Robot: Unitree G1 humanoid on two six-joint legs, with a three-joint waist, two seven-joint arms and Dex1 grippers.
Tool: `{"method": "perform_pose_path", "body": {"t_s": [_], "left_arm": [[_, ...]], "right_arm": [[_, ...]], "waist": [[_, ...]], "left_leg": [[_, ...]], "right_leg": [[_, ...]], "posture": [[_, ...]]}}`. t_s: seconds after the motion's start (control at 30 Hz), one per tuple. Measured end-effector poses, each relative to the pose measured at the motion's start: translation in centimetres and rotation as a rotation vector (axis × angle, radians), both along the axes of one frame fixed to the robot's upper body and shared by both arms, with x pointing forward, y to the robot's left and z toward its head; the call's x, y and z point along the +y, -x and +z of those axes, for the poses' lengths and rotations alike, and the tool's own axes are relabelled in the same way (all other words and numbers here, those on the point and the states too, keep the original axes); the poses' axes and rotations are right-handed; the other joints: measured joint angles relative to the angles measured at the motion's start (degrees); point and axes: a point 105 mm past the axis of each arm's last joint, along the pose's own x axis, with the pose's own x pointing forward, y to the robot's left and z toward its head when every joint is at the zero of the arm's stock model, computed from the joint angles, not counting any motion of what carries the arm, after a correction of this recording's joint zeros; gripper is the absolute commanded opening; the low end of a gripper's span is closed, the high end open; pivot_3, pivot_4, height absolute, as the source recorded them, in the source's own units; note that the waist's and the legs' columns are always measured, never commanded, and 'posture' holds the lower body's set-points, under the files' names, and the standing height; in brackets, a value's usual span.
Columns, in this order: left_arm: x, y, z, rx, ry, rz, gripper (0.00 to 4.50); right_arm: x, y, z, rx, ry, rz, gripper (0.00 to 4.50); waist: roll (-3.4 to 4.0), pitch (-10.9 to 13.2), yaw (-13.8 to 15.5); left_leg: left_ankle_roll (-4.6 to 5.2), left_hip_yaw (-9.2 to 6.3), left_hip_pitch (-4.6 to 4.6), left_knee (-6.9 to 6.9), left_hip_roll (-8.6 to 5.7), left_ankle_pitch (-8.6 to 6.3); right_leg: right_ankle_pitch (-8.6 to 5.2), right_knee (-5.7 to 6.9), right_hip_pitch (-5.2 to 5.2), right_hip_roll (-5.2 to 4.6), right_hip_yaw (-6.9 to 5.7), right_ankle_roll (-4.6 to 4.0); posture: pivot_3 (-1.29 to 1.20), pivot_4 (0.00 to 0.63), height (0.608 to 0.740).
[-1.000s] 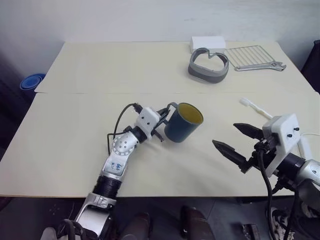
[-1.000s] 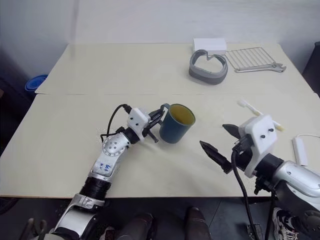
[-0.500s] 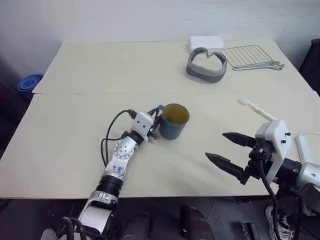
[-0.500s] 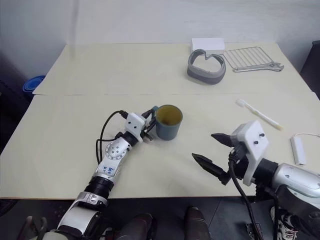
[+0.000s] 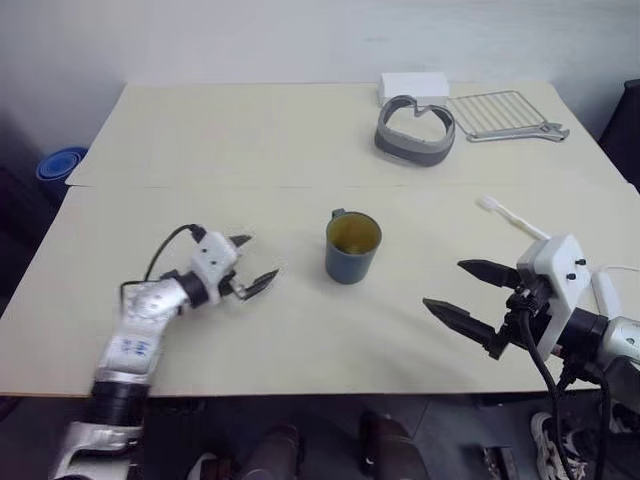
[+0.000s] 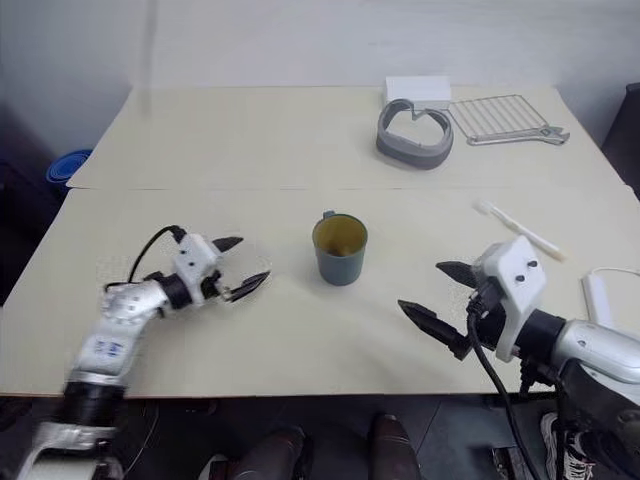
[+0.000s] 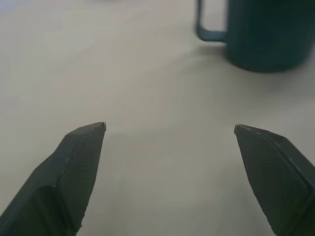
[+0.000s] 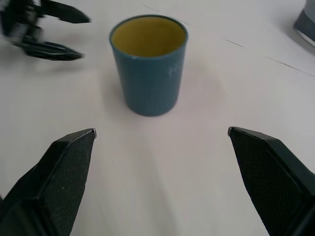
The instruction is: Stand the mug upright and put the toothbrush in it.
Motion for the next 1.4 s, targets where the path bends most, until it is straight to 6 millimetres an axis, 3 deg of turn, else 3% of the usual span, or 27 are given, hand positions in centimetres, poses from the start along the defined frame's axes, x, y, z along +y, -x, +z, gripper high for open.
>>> {"method": "perform_pose_path", "body": {"t_s": [0.17, 0.33, 0.4, 0.47, 0.6, 0.77, 0.93, 1.07, 1.17, 1.4], "left_arm": [[1.2, 5.9, 7.4, 0.216, -0.115, -0.369, 4.45], [-1.1, 5.6, 11.5, 0.118, -0.077, -0.484, 4.45], [-2.1, 5.7, 12.5, 0.100, -0.072, -0.532, 4.45], [-3.1, 5.7, 13.6, 0.066, -0.075, -0.589, 4.45], [-4.2, 4.6, 14.3, 0.033, -0.064, -0.623, 4.45], [-5.2, 4.0, 13.7, 0.033, -0.061, -0.648, 4.45], [-5.6, 4.4, 13.6, 0.026, -0.079, -0.663, 4.45], [-5.4, 4.4, 13.8, 0.015, -0.080, -0.645, 4.45], [-4.9, 4.5, 13.9, 0.017, -0.086, -0.619, 4.49], [-5.0, 4.7, 13.7, 0.025, -0.086, -0.614, 4.49]], "right_arm": [[-2.2, -1.4, 0.1, -0.005, 0.051, -0.065, 4.50], [-4.1, -3.1, 0.6, -0.033, 0.139, -0.097, 4.50], [-6.0, -5.1, 0.9, -0.038, 0.176, -0.143, 4.50], [-9.4, -8.0, 1.4, -0.042, 0.246, -0.237, 4.50], [-13.8, -13.3, 2.3, -0.032, 0.357, -0.333, 4.50], [-14.4, -17.8, 1.3, 0.028, 0.348, -0.382, 4.50], [-14.3, -18.6, -2.2, 0.160, 0.266, -0.407, 4.50], [-14.1, -18.5, -3.5, 0.195, 0.248, -0.407, 4.50], [-14.2, -18.6, -3.7, 0.201, 0.232, -0.432, 3.89], [-13.4, -18.6, -4.2, 0.235, 0.154, -0.408, 1.49]], "waist": [[0.29, -0.01, -0.28], [0.47, -0.01, -0.33], [0.43, 0.00, -1.07], [0.47, 0.02, -1.79], [0.58, 0.08, -3.41], [0.60, 0.07, -5.63], [0.62, 0.08, -6.22], [0.63, 0.09, -6.05], [0.64, 0.08, -6.01], [0.64, 0.08, -5.98]], "left_leg": [[0.04, 0.01, 0.07, -0.13, -0.03, -0.03], [0.05, -0.04, 0.13, -0.08, 0.01, -0.03], [0.09, -0.01, 0.16, -0.05, -0.02, -0.05], [0.15, 0.03, 0.17, -0.10, -0.05, -0.06], [0.13, 0.15, 0.11, -0.27, 0.06, -0.06], [0.02, 0.23, -0.06, -0.52, 0.21, -0.06], [0.01, 0.19, -0.09, -0.45, 0.18, -0.06], [0.01, 0.18, -0.12, -0.25, 0.12, -0.06], [-0.02, 0.16, -0.11, -0.10, 0.12, -0.08], [-0.02, 0.16, -0.11, -0.05, 0.10, -0.08]], "right_leg": [[0.00, -0.27, 0.10, -0.01, -0.01, -0.01], [0.02, -0.47, 0.33, 0.04, -0.12, -0.01], [0.05, -0.45, 0.39, 0.03, -0.10, 0.02], [0.07, -0.48, 0.41, 0.01, -0.08, 0.03], [0.07, -0.52, 0.19, 0.08, -0.05, 0.03], [0.03, -0.46, -0.26, 0.08, -0.08, -0.04], [0.02, -0.48, -0.30, 0.05, -0.17, -0.05], [0.02, -0.35, -0.26, 0.03, -0.16, -0.05], [0.02, -0.17, -0.22, 0.03, -0.15, -0.05], [0.02, -0.11, -0.22, 0.01, -0.13, -0.05]], "posture": [[0.00, 0.150, 0.740], [0.00, 0.150, 0.740], [0.00, 0.150, 0.740], [0.00, 0.150, 0.740], [0.00, 0.150, 0.740], [0.00, 0.150, 0.740], [0.00, 0.150, 0.740], [0.00, 0.150, 0.740], [0.00, 0.150, 0.740], [0.00, 0.150, 0.740]]}}
